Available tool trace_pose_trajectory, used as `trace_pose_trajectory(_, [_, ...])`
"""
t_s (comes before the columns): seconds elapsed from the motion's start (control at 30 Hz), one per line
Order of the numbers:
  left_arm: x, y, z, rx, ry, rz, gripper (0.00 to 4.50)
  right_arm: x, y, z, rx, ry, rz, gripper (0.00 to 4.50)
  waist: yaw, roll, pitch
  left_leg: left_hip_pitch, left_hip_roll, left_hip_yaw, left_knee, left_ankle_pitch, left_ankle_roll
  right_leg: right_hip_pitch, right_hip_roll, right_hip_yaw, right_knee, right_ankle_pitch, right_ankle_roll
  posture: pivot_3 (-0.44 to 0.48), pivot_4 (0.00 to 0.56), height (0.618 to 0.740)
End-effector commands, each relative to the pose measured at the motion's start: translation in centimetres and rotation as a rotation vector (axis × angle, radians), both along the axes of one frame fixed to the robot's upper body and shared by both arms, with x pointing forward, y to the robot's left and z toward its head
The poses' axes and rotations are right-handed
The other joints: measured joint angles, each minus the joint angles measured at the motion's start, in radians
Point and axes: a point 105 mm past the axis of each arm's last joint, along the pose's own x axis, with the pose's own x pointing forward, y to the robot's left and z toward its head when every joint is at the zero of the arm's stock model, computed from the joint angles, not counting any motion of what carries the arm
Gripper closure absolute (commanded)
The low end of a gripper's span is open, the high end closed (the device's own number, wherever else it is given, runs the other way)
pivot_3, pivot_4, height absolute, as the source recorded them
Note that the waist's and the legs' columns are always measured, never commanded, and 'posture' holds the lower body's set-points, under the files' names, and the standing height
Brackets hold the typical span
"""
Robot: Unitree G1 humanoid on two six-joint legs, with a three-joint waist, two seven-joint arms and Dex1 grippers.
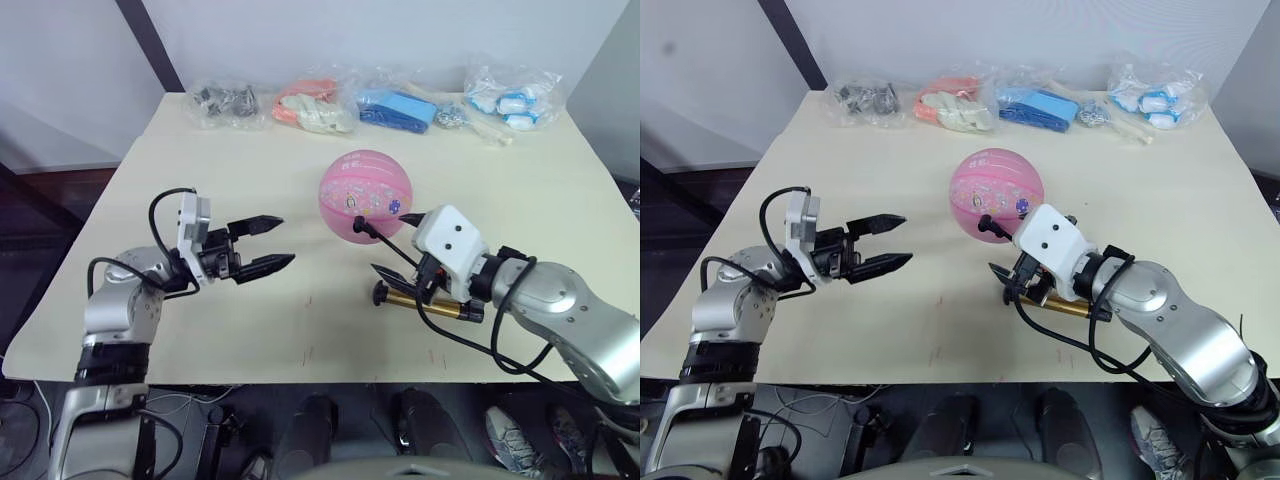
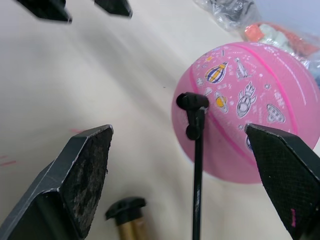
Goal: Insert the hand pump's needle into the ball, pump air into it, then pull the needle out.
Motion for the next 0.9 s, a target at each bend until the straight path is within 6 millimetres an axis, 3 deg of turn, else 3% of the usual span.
trace_pose_trajectory(0.03, [1.5,-1.0,1.2,0.016,-0.024,0.000,0.00,0.0,0.5,1.2,0.014,-0.070,0.020,0.07,-0.003,0.000,0.000,0.000,0.000,0.000,0.000,0.000,0.000,0.000,0.000,0.000,0.000,0.000,0.000,0.000,0.150,0.740])
trace_pose_trajectory(0.17, [3.9,-2.4,2.1,0.047,-0.027,0.014,0.00,0.0,0.8,2.0,0.076,-0.081,0.028,0.07,-0.004,-0.001,0.000,-0.001,-0.001,0.000,0.001,0.001,-0.002,0.000,0.000,0.000,0.000,0.000,0.001,0.000,0.150,0.740])
trace_pose_trajectory(0.37, [6.3,-4.8,3.4,0.075,-0.037,-0.010,0.00,-2.2,-0.2,4.6,0.306,-0.055,0.071,0.07,-0.011,-0.001,0.000,-0.002,-0.001,0.001,0.001,0.002,-0.003,-0.001,0.000,0.001,-0.001,0.000,0.001,0.000,0.150,0.740])
trace_pose_trajectory(0.53, [8.0,-6.3,4.5,0.093,-0.039,0.009,0.00,-4.3,-2.3,4.6,0.331,-0.055,0.038,0.07,-0.006,-0.001,0.000,-0.002,-0.001,0.000,0.001,0.001,-0.001,-0.001,0.000,0.000,0.000,0.000,0.001,0.000,0.150,0.740])
trace_pose_trajectory(0.7, [9.2,-7.8,5.2,0.119,-0.042,0.020,0.00,-4.9,-4.3,4.6,0.336,-0.061,-0.030,0.07,-0.008,-0.001,0.000,-0.001,-0.002,0.001,0.002,0.000,0.001,0.000,0.000,0.001,0.001,0.001,0.001,0.000,0.150,0.740])
trace_pose_trajectory(0.83, [9.7,-8.6,5.0,0.153,-0.043,0.029,0.00,-5.2,-5.2,4.6,0.338,-0.058,-0.065,0.07,-0.011,-0.001,0.000,-0.001,-0.002,0.001,0.002,0.000,0.001,0.000,0.000,0.001,0.002,0.001,0.001,0.000,0.150,0.740])
trace_pose_trajectory(0.9, [10.0,-8.8,3.8,0.202,-0.020,0.044,0.00,-5.3,-5.4,4.6,0.335,-0.057,-0.076,0.07,-0.012,-0.001,0.000,-0.001,-0.002,0.002,0.002,0.000,0.001,0.000,0.000,0.002,0.002,0.001,0.001,0.000,0.150,0.740])
